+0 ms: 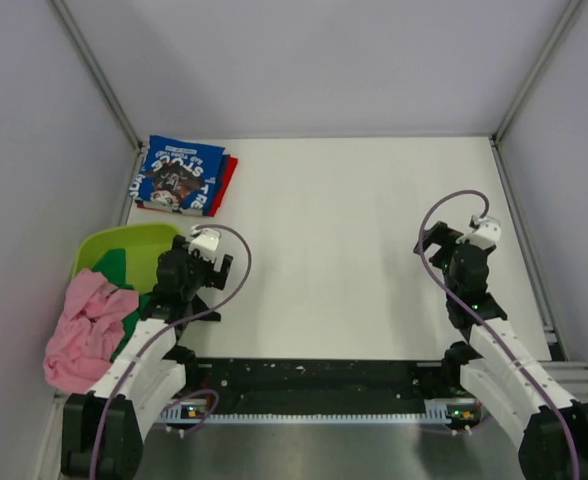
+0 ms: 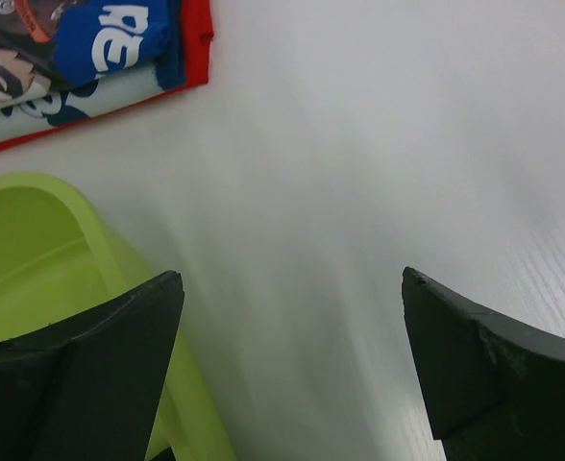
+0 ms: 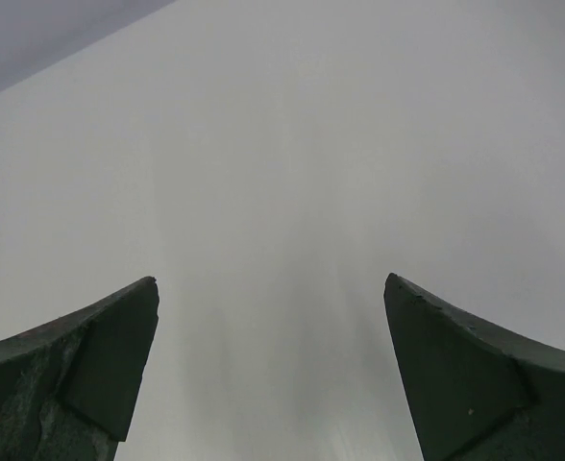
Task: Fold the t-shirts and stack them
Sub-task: Grab crumpled tshirt from bin with the left arm
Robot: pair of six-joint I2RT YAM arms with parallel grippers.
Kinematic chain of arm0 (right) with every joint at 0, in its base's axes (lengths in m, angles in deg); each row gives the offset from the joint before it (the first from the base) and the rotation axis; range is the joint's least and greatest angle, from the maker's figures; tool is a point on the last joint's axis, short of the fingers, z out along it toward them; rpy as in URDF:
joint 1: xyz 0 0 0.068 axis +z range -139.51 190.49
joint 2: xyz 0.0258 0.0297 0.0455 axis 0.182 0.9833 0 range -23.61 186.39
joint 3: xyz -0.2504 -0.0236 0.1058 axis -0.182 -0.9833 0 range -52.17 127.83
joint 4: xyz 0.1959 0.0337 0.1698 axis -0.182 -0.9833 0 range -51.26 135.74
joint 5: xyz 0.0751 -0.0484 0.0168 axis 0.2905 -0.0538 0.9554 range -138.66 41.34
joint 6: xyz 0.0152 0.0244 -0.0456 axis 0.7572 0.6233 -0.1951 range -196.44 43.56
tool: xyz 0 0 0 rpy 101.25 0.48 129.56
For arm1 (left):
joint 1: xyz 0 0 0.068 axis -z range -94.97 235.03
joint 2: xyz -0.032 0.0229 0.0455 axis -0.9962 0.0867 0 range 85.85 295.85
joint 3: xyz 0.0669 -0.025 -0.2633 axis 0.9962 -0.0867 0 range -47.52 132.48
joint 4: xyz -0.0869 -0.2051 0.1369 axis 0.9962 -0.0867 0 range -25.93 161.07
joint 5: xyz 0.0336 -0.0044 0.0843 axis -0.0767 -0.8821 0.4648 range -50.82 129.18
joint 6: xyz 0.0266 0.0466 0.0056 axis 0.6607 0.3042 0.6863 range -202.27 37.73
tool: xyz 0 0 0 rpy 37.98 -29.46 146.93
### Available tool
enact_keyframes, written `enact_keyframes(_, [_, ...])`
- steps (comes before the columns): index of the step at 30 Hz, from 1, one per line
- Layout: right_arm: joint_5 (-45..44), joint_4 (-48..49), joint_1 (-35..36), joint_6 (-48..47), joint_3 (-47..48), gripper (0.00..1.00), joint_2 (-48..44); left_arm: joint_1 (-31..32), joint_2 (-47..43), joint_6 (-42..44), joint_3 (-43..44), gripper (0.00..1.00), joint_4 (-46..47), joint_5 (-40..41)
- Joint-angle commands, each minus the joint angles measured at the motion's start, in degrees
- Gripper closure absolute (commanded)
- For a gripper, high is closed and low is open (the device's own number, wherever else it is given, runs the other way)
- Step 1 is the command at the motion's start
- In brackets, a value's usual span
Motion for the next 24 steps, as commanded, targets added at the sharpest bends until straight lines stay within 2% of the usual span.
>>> enact_keyframes(1, [-2.4,0.31,-0.24,9.65,-0.93,0.01,-4.43,-0.07,-0.93,14.63,10.67,0.01,-13.37,-9.09])
enact_keyframes(3, [0.67,0.66,-0.24,12.73,0.03,0.01,-6.28,-0.07,-0.49,17.74,17.78,0.01,-22.02,-8.67])
enact_keyframes(6, [14.34,3.03,-0.24,10.81,3.36,0.01,-6.2,-0.07,0.56,21.26,30.96,0.01,-38.09,-7.19])
enact_keyframes(7, [21.88,3.82,-0.33,10.81,4.51,0.01,-5.76,-0.07,0.74,21.18,35.35,0.01,-44.58,-4.3])
enact_keyframes(10, [37.29,7.33,-0.24,11.85,7.67,0.02,-4.09,-0.41,0.66,21.79,43.9,0.01,-54.55,10.71])
enact_keyframes(13, [48.29,8.66,-0.24,13.36,10.66,0.08,-2.86,-4.18,-0.05,26.79,44.45,0.01,-59.23,22.07])
enact_keyframes(15, [51.3,6.39,-0.15,11.52,12.16,0.13,-2.77,-13.2,1.26,30.39,43.66,0.01,-60.98,23.33])
enact_keyframes(18, [50.35,-1.94,0.81,4.77,15.14,0.16,-2.86,-30.24,7.14,34.79,47.42,0.01,-68.44,13.16])
enact_keyframes(21, [47.54,-8.02,2.83,0.36,17.7,0.17,-2.77,-44.75,12.59,38.74,48.84,0.06,-74.43,9.36])
enact_keyframes(24, [46.21,-7.69,3.89,0.17,17.62,0.17,-2.33,-54.27,13.66,44.1,47.53,0.09,-76.37,4.88])
